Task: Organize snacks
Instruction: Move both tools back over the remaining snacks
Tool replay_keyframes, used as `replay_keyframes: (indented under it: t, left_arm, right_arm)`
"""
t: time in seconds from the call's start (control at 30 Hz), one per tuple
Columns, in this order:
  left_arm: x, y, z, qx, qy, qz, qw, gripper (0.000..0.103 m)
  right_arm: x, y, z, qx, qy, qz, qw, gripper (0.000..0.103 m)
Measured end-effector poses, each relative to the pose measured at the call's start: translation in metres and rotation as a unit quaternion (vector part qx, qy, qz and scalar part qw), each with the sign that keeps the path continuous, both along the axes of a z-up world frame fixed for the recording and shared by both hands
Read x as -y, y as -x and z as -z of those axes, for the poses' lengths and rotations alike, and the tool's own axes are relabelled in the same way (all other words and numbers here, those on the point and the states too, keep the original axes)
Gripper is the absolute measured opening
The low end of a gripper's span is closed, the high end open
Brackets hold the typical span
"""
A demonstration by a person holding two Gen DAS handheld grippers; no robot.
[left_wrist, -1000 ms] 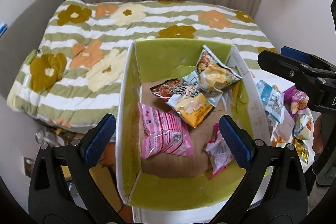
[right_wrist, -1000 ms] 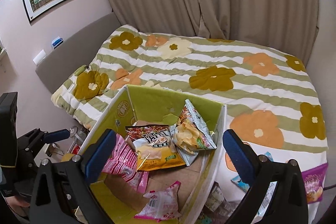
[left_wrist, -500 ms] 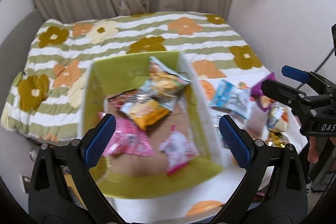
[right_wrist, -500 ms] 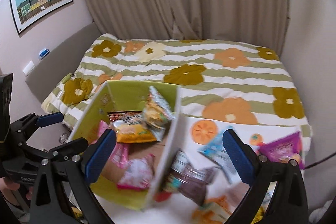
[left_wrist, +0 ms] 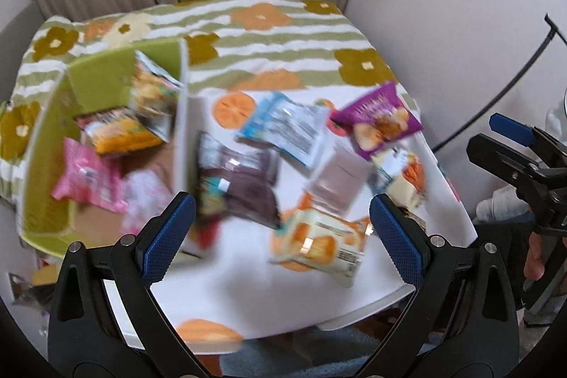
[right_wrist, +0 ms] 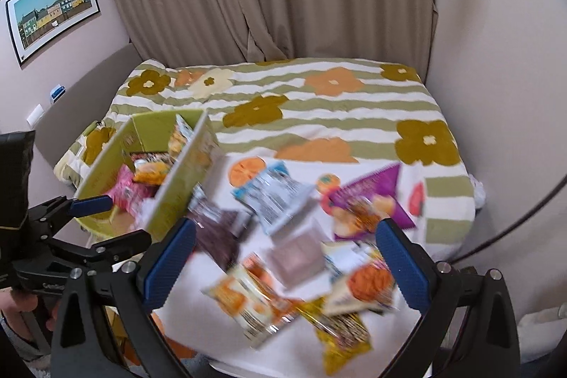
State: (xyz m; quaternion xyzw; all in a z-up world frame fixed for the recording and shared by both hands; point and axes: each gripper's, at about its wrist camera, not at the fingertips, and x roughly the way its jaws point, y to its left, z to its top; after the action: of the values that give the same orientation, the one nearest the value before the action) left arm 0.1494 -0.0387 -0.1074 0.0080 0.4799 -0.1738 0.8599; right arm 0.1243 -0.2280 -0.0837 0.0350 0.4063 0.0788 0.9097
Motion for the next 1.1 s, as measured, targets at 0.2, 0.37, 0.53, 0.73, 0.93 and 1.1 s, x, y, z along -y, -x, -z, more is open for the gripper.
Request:
replay_keyframes:
  t: [0.2, 0.37, 0.53, 0.73, 0.93, 1.1]
  left_arm:
    - [0.04, 0.017, 0.05, -0.04, -0.009, 0.013, 0.9991, 0.098]
    - [0.058, 0.023, 0.088, -0.06, -0.031, 0.023, 0.9974, 0.098]
    - [0.067, 0.018, 0.113, -0.067, -0.046, 0.042, 0.9958, 0.098]
    - [0.077, 0.006, 0.136, -0.073, -0.081, 0.065, 0.9919, 0.098]
    - [0.08, -0.004, 0.153, -0.091, -0.074, 0.082, 0.9897, 0.099]
    - [0.085, -0.009, 0.157, -0.086, -0.078, 0.098, 0.9884, 0.1]
  right_arm:
    - [0.042, 0.025, 0.038, -0.031, -0.001, -0.018, 0.999, 0.101]
    - [0.064, 0.036, 0.081, -0.062, -0.012, -0.026, 0.998, 0.101]
    - [0.072, 0.037, 0.121, -0.093, -0.022, -0.025, 0.995, 0.101]
    - [0.071, 0.037, 0.157, -0.114, -0.025, -0.037, 0.992, 0.101]
    - [0.072, 0.031, 0.178, -0.139, -0.023, -0.052, 0.989, 0.101]
    - [0.07, 0.023, 0.186, -0.142, -0.008, -0.064, 0.988, 0.101]
